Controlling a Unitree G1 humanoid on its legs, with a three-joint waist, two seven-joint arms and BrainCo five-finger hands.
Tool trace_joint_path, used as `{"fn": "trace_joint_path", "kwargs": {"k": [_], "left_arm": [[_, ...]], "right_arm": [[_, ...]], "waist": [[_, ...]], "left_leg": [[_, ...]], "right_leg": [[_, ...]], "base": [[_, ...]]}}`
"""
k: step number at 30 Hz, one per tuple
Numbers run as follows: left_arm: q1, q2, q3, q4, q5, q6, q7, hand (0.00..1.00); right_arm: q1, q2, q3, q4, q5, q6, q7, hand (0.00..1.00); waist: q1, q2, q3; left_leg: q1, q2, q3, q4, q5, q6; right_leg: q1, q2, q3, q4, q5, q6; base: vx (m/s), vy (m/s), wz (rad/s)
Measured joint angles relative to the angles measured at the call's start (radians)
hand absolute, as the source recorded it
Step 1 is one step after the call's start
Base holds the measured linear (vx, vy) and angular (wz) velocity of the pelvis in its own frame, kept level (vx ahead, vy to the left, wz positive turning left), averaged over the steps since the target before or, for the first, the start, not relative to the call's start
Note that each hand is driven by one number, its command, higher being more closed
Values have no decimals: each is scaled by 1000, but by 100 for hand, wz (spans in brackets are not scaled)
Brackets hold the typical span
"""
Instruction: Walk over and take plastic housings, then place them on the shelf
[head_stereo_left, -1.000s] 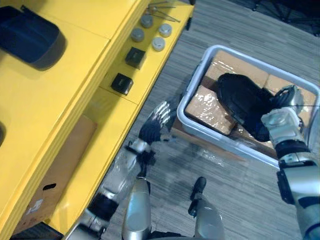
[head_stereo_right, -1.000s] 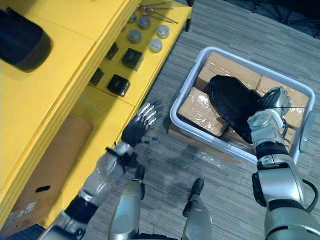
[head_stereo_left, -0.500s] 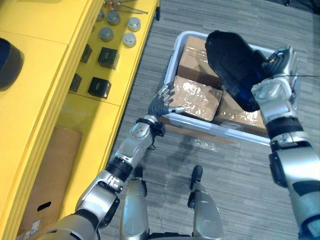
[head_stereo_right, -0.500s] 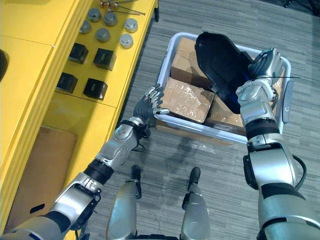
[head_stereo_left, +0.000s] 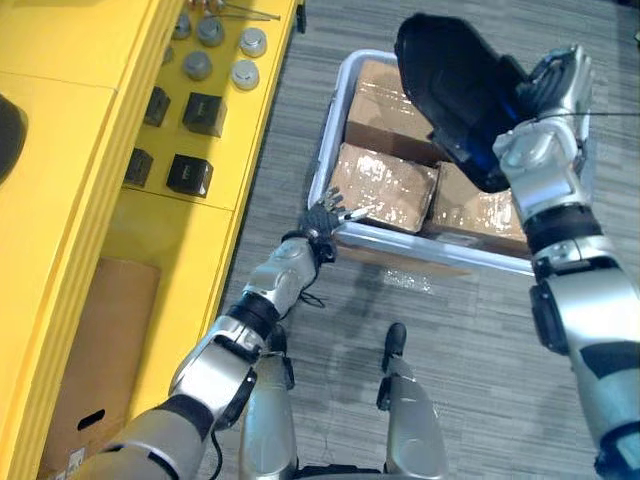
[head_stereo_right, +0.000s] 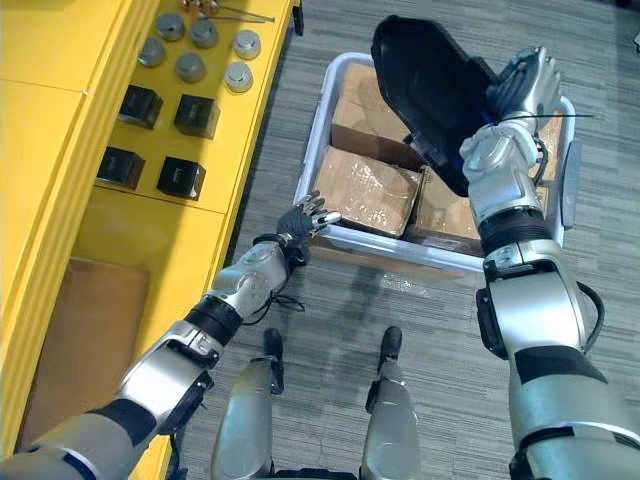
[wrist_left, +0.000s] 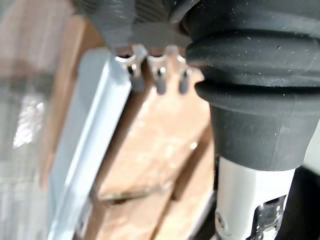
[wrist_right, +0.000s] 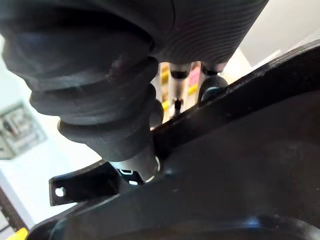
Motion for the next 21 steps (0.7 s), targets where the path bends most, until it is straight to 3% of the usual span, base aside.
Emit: {"fn": "trace_joint_path", "kwargs": {"k": [5,8,10,15,21], "left_arm": [[-48,-25,0,27,-117,5,-2,0],[-62,-41,0,61,-197,-15,-8,0],[-63,-45,0,62,-224,-53,-11,0],[-82,-59,0,70,-225,-97,-12,0],[-109,-64,0,92,-234,-129,8,0]], "right_arm": [[-7,7,27,0,1,-2,-3,100],[-16,22,40,-2,1,-30,-10,100],[-16,22,40,-2,1,-35,-16,100],[-16,33,82,-2,1,-54,-18,100],[-16,73,121,-4,0,-119,-17,100]], "waist": [[-22,0,0],[-29,3,2],[-33,5,2],[-43,7,3],[-56,9,5]], "left_leg": [[6,1,10,1,-2,1],[22,9,37,21,-21,3],[24,11,48,32,-29,7],[37,12,55,32,-30,7],[71,14,81,24,-34,5]], "right_leg": [[-1,0,14,0,2,3],[0,1,38,1,4,4],[0,1,52,1,7,9],[7,0,58,0,10,10],[32,2,80,-30,21,3]], "base": [[3,5,-6],[-15,16,-25],[-19,25,-17],[-14,10,-4],[-13,19,-11]]}}
